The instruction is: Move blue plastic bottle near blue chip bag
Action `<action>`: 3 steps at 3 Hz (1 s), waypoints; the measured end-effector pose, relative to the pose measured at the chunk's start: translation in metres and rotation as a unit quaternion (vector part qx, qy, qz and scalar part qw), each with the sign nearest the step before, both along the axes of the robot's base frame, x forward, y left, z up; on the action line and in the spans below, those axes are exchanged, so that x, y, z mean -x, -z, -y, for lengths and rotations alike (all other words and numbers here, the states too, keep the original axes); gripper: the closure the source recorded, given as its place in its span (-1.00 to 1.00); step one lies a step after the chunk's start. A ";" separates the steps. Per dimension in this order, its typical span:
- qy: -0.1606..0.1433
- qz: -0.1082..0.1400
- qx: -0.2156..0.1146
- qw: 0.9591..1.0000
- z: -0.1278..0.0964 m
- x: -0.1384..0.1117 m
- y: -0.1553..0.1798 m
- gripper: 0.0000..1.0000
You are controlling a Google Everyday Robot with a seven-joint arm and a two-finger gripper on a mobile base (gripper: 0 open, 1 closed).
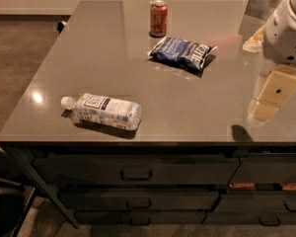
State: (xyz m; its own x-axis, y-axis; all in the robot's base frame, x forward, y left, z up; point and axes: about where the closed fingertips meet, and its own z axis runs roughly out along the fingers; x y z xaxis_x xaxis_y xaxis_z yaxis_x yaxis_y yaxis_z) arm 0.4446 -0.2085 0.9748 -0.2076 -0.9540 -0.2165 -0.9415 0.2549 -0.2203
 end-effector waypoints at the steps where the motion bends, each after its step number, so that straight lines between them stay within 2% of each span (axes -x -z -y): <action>1: 0.000 -0.017 -0.037 0.999 -0.027 -0.021 0.009 -1.00; 2: 0.008 -0.030 -0.080 0.996 -0.066 -0.036 0.021 -1.00; 3: 0.016 -0.036 -0.120 0.992 -0.118 -0.041 0.036 -1.00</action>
Offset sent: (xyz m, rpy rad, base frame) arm 0.0569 0.1243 -0.0382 0.2887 0.0985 -0.0592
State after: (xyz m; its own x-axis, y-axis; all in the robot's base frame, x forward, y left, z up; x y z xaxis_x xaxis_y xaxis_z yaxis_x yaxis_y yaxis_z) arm 0.4859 -0.0901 0.9390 -0.2596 -0.8693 -0.4207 -0.9433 0.3216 -0.0825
